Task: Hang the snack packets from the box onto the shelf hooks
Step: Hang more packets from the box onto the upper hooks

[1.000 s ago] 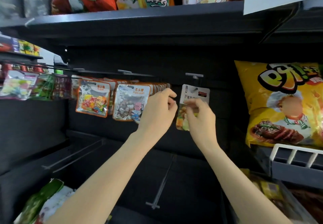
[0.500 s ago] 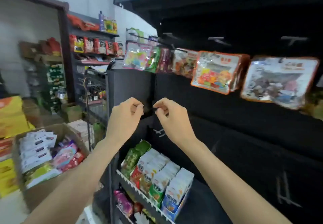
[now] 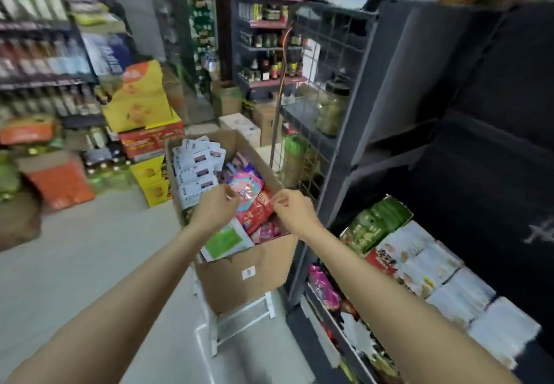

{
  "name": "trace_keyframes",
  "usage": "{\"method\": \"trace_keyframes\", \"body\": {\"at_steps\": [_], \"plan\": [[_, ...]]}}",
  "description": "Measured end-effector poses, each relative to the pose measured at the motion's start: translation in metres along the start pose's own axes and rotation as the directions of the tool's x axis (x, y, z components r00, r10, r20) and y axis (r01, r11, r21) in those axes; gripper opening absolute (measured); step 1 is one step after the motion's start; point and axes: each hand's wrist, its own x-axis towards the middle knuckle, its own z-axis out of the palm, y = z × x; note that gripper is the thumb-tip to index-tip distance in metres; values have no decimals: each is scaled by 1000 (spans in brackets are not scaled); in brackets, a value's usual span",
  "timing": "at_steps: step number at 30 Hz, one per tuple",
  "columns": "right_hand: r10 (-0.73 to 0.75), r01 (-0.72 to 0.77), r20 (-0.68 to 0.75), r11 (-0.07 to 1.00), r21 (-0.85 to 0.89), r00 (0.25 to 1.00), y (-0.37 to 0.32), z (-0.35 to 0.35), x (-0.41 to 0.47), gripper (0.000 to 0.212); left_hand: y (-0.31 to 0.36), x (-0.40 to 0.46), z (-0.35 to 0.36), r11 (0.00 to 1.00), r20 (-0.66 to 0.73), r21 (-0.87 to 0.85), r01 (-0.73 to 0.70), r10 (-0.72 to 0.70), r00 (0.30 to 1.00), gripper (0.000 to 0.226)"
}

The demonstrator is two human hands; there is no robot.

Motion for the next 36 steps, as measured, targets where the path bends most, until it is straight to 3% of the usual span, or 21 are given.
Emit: {"method": "trace_keyframes", "body": {"at_steps": [5,11,14,18,22,30,34,36], "plan": [[31,-16,214,997,-75,976,11,55,79,33,-49,60,19,983,89,145,117,-130,987,24],[50,26,492,989,-146,869,32,114,136,53,-92,103,42,878,234,453,156,-287,929,51],[68,42,601,985,-168,796,41,134,146,66,-107,110,47,851,286,501,160,-337,897,50],[73,41,622,985,-167,779,47,146,157,73,-119,113,50,853,309,491,177,-361,880,48],[105,-114,605,993,-23,790,41,144,168,14,-117,117,48,879,274,435,196,-337,901,53],[186,-344,433,882,322,882,12,101,181,31,-92,108,14,998,252,16,63,-64,965,54],[261,-439,381,731,523,887,-5,76,178,23,-74,94,-14,981,284,-191,44,12,959,75],[277,-460,376,658,596,884,-15,61,169,11,-64,85,-27,977,338,-211,-9,82,937,83]]}}
